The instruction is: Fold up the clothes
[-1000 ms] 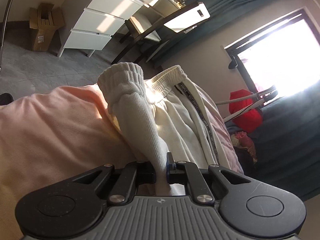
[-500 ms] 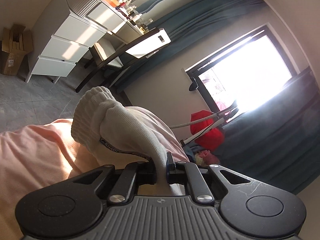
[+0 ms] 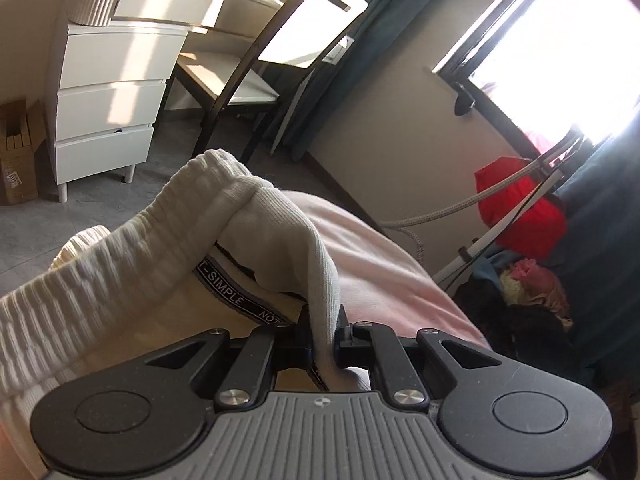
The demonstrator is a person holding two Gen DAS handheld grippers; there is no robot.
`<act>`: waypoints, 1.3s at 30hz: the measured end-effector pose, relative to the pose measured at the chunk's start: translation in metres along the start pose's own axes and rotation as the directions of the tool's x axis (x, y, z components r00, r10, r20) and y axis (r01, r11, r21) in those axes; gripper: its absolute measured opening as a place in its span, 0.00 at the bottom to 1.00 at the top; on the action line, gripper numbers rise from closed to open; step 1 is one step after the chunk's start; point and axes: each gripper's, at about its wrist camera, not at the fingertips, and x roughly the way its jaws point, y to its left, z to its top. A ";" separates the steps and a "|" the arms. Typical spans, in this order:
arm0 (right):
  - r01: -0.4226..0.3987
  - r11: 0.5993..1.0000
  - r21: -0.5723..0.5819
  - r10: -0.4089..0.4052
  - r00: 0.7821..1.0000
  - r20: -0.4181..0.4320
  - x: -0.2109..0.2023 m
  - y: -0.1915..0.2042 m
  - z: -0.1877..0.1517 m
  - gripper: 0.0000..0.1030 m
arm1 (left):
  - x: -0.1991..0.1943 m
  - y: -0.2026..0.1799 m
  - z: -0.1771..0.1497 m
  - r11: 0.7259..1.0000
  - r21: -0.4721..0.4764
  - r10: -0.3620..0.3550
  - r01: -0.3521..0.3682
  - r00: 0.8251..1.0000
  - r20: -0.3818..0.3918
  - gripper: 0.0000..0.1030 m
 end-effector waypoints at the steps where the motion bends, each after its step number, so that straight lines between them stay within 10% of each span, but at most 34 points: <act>1: 0.014 0.999 -0.047 -0.014 1.000 -0.003 0.013 0.004 -0.008 0.06 | 0.013 -0.001 -0.002 1.000 0.002 0.020 -0.020 1.000 -0.020 0.09; 11: -0.138 0.988 -0.070 0.131 0.986 -0.101 0.026 -0.018 -0.013 0.22 | 0.028 -0.001 -0.018 0.993 0.113 0.021 -0.018 0.999 -0.030 0.29; 13: -0.152 0.988 -0.039 0.147 0.985 -0.093 0.001 -0.025 -0.007 0.57 | 0.004 0.007 -0.021 0.993 0.117 -0.009 0.012 0.999 -0.032 0.59; 15: -0.178 0.984 0.024 0.180 0.980 -0.084 -0.029 -0.043 -0.002 0.74 | -0.019 0.015 -0.024 0.992 0.122 -0.039 0.043 0.999 -0.034 0.62; 22: -0.269 0.945 0.189 0.287 0.955 -0.075 -0.135 -0.113 -0.015 0.75 | -0.109 0.075 -0.065 0.988 0.041 -0.143 0.149 0.982 -0.124 0.78; 30: -0.209 0.871 0.445 0.370 0.875 -0.312 -0.150 -0.161 -0.099 0.75 | -0.112 0.154 -0.110 0.956 -0.276 -0.174 0.103 0.953 -0.248 0.78; 39: -0.207 0.859 0.469 0.312 0.937 -0.157 -0.106 -0.147 -0.096 0.75 | -0.071 0.139 -0.072 0.950 -0.310 -0.058 0.039 0.997 -0.053 0.63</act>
